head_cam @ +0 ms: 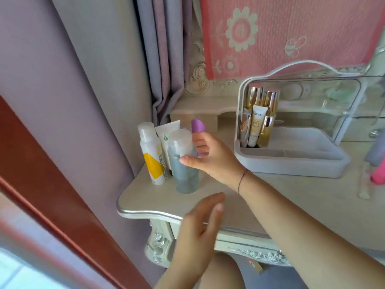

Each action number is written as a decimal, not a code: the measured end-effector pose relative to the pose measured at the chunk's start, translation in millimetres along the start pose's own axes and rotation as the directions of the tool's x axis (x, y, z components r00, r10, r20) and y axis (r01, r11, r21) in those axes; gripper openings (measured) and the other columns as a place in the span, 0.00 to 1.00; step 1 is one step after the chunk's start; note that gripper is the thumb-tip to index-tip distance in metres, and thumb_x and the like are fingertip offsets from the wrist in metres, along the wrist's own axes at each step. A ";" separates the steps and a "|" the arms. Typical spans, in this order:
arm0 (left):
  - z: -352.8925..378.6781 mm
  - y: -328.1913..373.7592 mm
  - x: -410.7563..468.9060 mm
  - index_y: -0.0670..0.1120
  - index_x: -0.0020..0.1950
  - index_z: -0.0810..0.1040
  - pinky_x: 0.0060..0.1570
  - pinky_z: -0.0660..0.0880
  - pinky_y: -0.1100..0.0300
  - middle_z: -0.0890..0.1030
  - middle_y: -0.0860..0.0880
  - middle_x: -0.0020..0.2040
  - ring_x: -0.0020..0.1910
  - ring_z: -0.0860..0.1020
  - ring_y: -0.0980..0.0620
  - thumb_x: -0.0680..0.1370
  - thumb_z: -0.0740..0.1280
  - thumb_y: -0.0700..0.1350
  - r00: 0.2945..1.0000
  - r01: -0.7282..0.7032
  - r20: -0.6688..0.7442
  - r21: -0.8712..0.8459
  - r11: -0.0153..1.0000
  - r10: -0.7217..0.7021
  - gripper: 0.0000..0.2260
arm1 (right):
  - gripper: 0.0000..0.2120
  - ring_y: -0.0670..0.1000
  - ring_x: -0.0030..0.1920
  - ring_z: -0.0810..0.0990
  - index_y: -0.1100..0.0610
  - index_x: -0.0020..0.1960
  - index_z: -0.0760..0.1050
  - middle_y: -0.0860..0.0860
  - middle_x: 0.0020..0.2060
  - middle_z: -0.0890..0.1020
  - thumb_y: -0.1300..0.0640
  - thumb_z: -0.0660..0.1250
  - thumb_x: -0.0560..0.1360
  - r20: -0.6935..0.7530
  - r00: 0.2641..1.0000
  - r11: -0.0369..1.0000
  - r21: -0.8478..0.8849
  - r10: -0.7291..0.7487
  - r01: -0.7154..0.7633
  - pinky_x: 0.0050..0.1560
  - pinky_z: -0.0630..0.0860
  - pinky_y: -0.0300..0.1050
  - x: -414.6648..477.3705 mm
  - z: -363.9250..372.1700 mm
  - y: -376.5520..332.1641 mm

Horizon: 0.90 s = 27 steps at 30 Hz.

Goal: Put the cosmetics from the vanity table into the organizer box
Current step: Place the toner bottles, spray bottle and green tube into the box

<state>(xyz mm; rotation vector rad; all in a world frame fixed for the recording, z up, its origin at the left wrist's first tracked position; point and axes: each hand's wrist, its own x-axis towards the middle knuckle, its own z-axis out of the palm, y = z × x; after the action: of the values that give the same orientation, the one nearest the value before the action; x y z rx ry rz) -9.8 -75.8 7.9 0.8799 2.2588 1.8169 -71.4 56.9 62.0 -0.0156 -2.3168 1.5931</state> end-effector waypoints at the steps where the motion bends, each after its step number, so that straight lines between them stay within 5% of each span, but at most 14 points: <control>1: -8.0 -10.2 -3.6 0.60 0.52 0.79 0.53 0.70 0.73 0.82 0.64 0.52 0.55 0.77 0.66 0.78 0.60 0.54 0.998 0.014 -0.069 0.022 1.000 -0.012 0.09 | 0.29 0.47 0.56 0.78 0.56 0.64 0.71 0.50 0.58 0.79 0.53 0.77 0.66 0.008 1.000 1.000 0.014 0.019 -0.019 0.58 0.73 0.32 0.7 1.7 4.1; 6: -33.6 -49.6 -7.2 0.58 0.52 0.81 0.64 0.70 0.49 0.81 0.64 0.53 0.58 0.77 0.61 0.78 0.53 0.60 0.953 -0.013 -0.297 0.172 0.985 0.064 0.18 | 0.33 0.49 0.59 0.78 0.53 0.64 0.70 0.50 0.59 0.80 0.52 0.79 0.63 0.010 0.998 0.997 0.055 0.060 -0.061 0.64 0.74 0.53 0.4 18.0 22.8; 13: -20.3 -46.4 -6.1 0.62 0.47 0.79 0.65 0.52 0.76 0.75 0.80 0.49 0.60 0.65 0.79 0.81 0.52 0.52 0.940 -0.059 -0.316 0.212 0.975 0.126 0.15 | 0.29 0.44 0.55 0.80 0.49 0.61 0.73 0.44 0.54 0.82 0.54 0.80 0.62 -0.065 0.997 0.994 0.107 0.038 -0.031 0.61 0.76 0.47 -7.1 24.4 26.2; 18: -15.5 -37.5 -1.7 0.58 0.49 0.83 0.59 0.65 0.72 0.82 0.65 0.52 0.60 0.74 0.65 0.78 0.52 0.61 0.954 -0.031 -0.298 0.009 0.999 0.033 0.20 | 0.29 0.41 0.54 0.81 0.46 0.61 0.74 0.42 0.52 0.83 0.52 0.79 0.62 -0.180 0.983 0.991 0.127 -0.025 0.048 0.50 0.77 0.34 -37.8 -25.2 16.4; 22: 10.0 -17.3 21.6 0.57 0.56 0.80 0.55 0.63 0.78 0.80 0.66 0.56 0.62 0.73 0.67 0.78 0.49 0.64 0.981 -0.092 -0.167 0.016 0.996 0.094 0.23 | 0.30 0.43 0.55 0.82 0.42 0.60 0.74 0.41 0.54 0.83 0.47 0.79 0.60 -0.374 0.927 0.994 0.081 -0.038 0.073 0.52 0.78 0.36 -65.7 -99.8 14.2; 25: 43.4 -1.3 55.1 0.54 0.63 0.76 0.63 0.62 0.73 0.75 0.66 0.61 0.65 0.69 0.65 0.79 0.49 0.61 0.981 -0.176 -0.066 0.091 0.980 0.182 0.23 | 0.34 0.47 0.57 0.81 0.51 0.64 0.73 0.47 0.57 0.82 0.50 0.79 0.60 -0.563 0.826 1.000 -0.011 -0.023 0.020 0.57 0.78 0.43 -68.7 -154.3 29.4; 27: 65.8 5.8 77.9 0.51 0.68 0.72 0.67 0.57 0.68 0.73 0.57 0.66 0.70 0.65 0.59 0.80 0.50 0.59 0.976 -0.217 0.005 0.175 0.960 0.220 0.23 | 0.32 0.51 0.59 0.79 0.54 0.64 0.71 0.50 0.58 0.81 0.55 0.79 0.62 -0.636 0.772 0.998 -0.055 -0.013 -0.029 0.60 0.76 0.48 -61.1 -182.0 43.3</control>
<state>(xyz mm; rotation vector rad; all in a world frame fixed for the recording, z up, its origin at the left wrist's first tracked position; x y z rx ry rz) -43.6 20.2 15.6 1.1937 2.4455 1.7291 28.5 226.5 65.1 -0.5060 -1.8144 1.2489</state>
